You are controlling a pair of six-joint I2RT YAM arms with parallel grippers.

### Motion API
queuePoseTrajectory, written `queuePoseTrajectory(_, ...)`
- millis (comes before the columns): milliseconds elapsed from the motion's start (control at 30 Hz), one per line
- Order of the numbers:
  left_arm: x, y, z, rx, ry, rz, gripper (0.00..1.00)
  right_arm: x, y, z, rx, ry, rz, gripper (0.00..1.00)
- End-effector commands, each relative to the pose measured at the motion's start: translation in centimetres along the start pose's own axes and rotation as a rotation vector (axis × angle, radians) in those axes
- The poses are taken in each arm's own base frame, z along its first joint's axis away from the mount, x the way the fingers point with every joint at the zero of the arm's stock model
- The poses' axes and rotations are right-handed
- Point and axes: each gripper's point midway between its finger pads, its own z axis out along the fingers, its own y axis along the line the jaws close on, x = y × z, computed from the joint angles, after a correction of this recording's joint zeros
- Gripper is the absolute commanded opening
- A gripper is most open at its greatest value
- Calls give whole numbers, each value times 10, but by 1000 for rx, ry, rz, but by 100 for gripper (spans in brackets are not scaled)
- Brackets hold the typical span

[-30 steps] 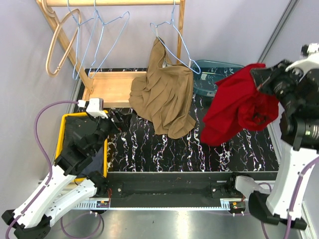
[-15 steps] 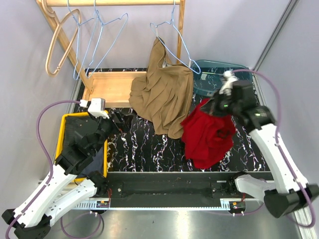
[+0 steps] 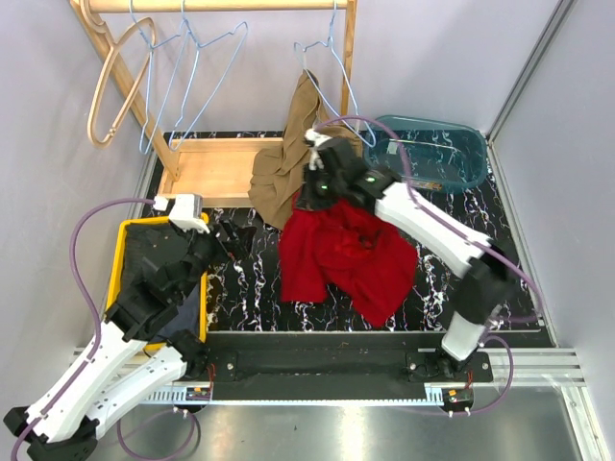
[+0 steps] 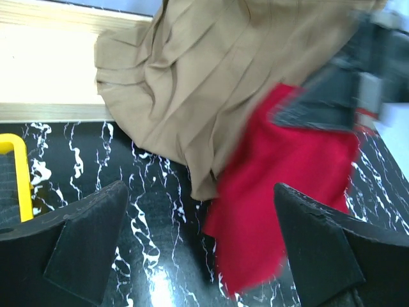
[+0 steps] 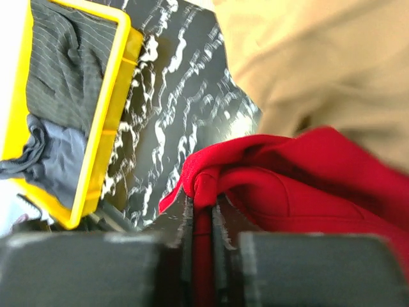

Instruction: Place the skirt on the hanger

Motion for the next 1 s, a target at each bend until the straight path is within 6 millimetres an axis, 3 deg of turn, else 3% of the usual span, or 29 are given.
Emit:
queuePoseTrajectory(0, 11, -4, -2, 45, 20, -1, 99, -26, 47, 42, -126, -44, -79, 21)
queuePoseTrajectory(33, 14, -4, -1, 42, 27, -8, 99, -27, 48, 47, -126, -42, -89, 35)
queuePoseTrajectory(100, 19, 0, 2, 24, 38, -19, 99, -34, 45, 46, -88, -63, -95, 49)
queuePoseTrajectory(133, 22, -1, 3, 23, 47, -23, 99, -38, 42, 42, -69, -81, -96, 65)
queuePoseTrajectory(167, 23, 0, 5, 18, 51, -23, 99, -40, 32, 40, -18, -101, -97, 72)
queuePoseTrajectory(233, 29, 2, 9, 8, 67, -15, 99, -51, 31, 18, 1, -153, -116, 85)
queuePoseTrajectory(267, 32, 2, 12, 3, 81, -10, 99, -51, 19, 15, 60, -172, -120, 87)
queuePoseTrajectory(300, 34, 1, 15, 3, 88, -7, 99, -58, 19, -3, 69, -209, -132, 89)
queuePoseTrajectory(367, 37, -2, 19, 16, 100, 2, 99, -52, 5, -14, 128, -222, -145, 94)
queuePoseTrajectory(400, 41, -3, 24, 19, 113, 3, 99, -56, 4, -32, 135, -257, -140, 95)
queuePoseTrajectory(433, 43, -5, 26, 28, 119, 4, 99, -52, -2, -37, 154, -259, -141, 96)
queuePoseTrajectory(467, 45, -12, 28, 66, 125, 6, 99, -34, -17, -35, 195, -229, -138, 96)
queuePoseTrajectory(533, 56, -16, 33, 87, 161, 18, 99, -22, -26, -52, 218, -235, -122, 96)
queuePoseTrajectory(567, 65, -20, 36, 111, 189, 22, 99, 3, -41, -47, 248, -185, -117, 96)
queuePoseTrajectory(633, 77, -23, 37, 132, 225, 43, 99, 20, -47, -59, 243, -177, -84, 95)
queuePoseTrajectory(667, 90, -20, 36, 132, 262, 54, 99, 45, -53, -56, 227, -119, -85, 94)
queuePoseTrajectory(767, 117, -6, 29, 82, 324, 55, 99, 77, -54, -71, 173, -76, -61, 92)
queuePoseTrajectory(867, 138, 14, 21, -27, 398, 2, 99, 105, -60, -71, 171, 10, -43, 89)
queuePoseTrajectory(967, 150, 20, 13, -68, 436, -51, 99, 127, -78, -64, 238, 83, -39, 86)
